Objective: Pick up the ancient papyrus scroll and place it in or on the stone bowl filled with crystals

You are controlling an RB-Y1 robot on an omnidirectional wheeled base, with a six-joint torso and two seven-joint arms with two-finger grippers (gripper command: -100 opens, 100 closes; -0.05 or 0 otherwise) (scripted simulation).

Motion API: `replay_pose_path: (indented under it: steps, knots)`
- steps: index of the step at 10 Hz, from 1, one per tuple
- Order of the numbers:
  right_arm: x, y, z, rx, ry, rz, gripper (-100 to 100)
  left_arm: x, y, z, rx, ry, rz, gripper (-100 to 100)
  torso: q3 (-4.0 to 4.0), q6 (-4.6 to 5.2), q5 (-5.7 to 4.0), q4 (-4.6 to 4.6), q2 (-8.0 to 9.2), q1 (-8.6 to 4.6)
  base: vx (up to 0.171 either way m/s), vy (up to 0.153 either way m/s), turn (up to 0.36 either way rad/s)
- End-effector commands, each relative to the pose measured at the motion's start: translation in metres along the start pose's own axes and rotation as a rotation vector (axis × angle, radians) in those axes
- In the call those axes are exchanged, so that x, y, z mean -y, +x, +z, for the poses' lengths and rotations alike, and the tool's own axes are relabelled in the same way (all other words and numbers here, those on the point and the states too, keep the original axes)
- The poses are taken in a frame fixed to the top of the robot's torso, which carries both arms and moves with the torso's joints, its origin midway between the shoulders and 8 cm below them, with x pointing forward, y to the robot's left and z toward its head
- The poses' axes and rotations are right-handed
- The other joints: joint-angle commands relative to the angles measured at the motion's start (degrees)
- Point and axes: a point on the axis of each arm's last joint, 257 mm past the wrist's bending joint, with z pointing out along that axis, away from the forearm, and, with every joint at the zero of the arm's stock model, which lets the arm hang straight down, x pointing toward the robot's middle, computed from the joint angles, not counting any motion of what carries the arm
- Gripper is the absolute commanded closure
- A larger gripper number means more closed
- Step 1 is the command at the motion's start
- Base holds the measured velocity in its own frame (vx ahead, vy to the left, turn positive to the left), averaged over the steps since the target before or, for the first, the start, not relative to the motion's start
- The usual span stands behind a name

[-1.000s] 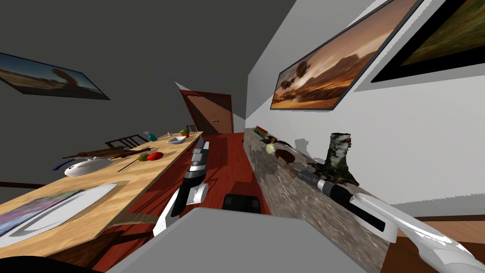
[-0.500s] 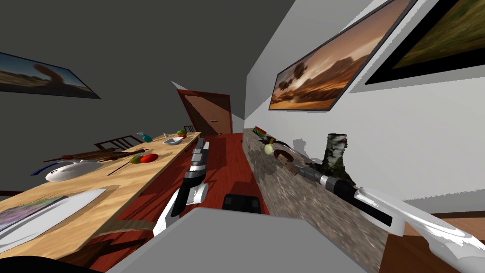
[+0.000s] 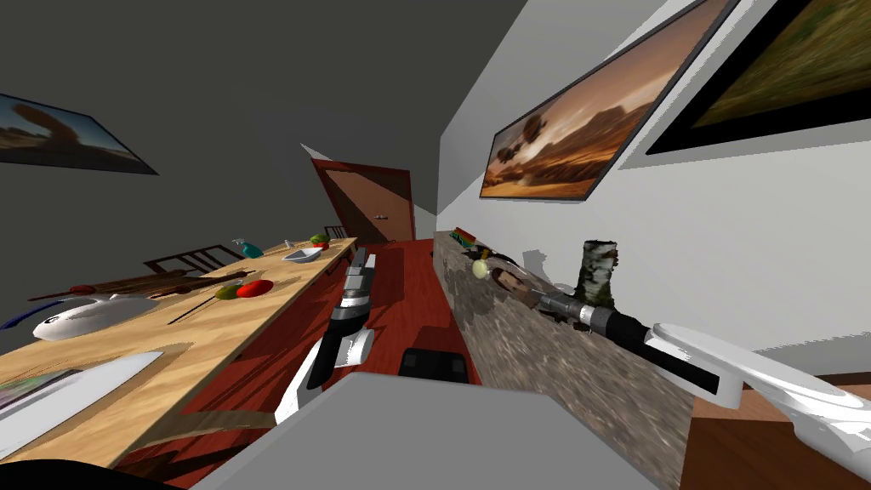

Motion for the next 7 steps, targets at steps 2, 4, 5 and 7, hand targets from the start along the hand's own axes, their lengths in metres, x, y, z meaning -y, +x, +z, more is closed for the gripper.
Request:
replay_pose_path:
  steps: [2, 4, 5, 7]
  knots:
    - [0.004, -0.023, -0.002, 0.000, -0.007, -0.008, 100, 0.000, 0.000, 0.000, 0.000, 0.000, 0.000, 0, -0.03, 0.02, -0.01, -0.01, -0.05, -0.02, 0.051, -0.024, -0.053]
    - [0.004, -0.036, -0.002, -0.001, -0.014, -0.013, 100, 0.000, 0.000, 0.000, 0.000, 0.000, 0.000, 0, -0.05, 0.06, 0.00, -0.01, -0.08, -0.12, 0.047, -0.032, -0.044]
    - [0.003, -0.045, -0.003, -0.002, -0.019, -0.017, 100, 0.000, 0.000, 0.000, 0.000, 0.000, 0.000, 0, -0.05, 0.06, -0.02, -0.02, -0.09, -0.14, 0.037, -0.029, -0.033]
    - [0.001, -0.061, -0.003, -0.005, -0.031, -0.024, 100, 0.000, 0.000, 0.000, 0.000, 0.000, 0.000, 0, -0.04, 0.09, 0.00, 0.00, -0.07, -0.15, 0.040, -0.028, -0.048]
